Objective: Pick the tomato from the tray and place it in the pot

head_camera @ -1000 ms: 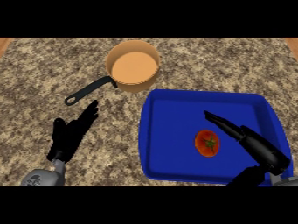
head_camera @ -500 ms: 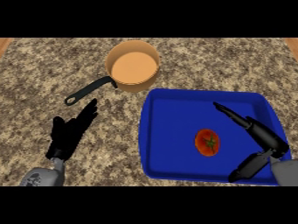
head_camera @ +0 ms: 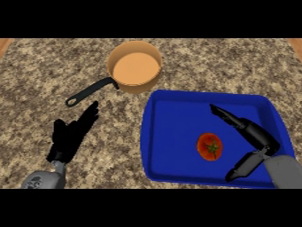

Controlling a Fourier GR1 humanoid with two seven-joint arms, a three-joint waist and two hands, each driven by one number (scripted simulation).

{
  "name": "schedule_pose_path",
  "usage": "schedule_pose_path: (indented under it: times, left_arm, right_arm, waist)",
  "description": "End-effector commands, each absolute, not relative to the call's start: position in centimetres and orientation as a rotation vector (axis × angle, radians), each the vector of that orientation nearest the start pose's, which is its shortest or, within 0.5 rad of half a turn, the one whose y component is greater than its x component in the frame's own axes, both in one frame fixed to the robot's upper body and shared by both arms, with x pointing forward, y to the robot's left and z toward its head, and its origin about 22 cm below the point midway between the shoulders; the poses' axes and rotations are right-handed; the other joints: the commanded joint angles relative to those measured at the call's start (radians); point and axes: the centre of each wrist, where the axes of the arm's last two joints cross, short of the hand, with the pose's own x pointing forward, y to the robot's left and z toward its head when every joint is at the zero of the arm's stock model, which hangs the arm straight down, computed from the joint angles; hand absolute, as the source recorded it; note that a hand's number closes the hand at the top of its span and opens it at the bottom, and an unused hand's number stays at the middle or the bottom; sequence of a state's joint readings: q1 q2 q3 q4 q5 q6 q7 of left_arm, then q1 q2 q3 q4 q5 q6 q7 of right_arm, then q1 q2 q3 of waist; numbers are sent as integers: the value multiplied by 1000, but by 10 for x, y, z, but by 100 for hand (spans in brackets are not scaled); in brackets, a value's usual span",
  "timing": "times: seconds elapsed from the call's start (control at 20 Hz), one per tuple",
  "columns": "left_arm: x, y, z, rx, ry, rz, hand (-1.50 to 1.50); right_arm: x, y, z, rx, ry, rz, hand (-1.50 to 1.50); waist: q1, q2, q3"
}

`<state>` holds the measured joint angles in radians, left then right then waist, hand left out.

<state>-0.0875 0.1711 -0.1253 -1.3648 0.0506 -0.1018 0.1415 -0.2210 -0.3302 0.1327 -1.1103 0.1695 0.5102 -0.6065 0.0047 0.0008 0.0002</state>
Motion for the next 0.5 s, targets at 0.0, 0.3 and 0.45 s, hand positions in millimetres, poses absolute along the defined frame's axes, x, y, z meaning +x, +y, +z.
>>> schedule_pose_path:
  times: [0.0,0.3,0.45]
  left_arm:
    - [244,227,-36,-83,-1264,-273,0]
    - [259,217,-10,-88,-1263,-288,0]
    - [257,240,-20,-68,-1280,-276,0]
  right_arm:
    - [281,-267,-60,500,-1635,755,-150]
    - [292,-261,-68,551,-1577,704,-150]
    - [293,-260,-89,554,-1583,734,-150]
  waist:
    - [2,0,0]
    - [1,0,0]
    - [7,2,1]
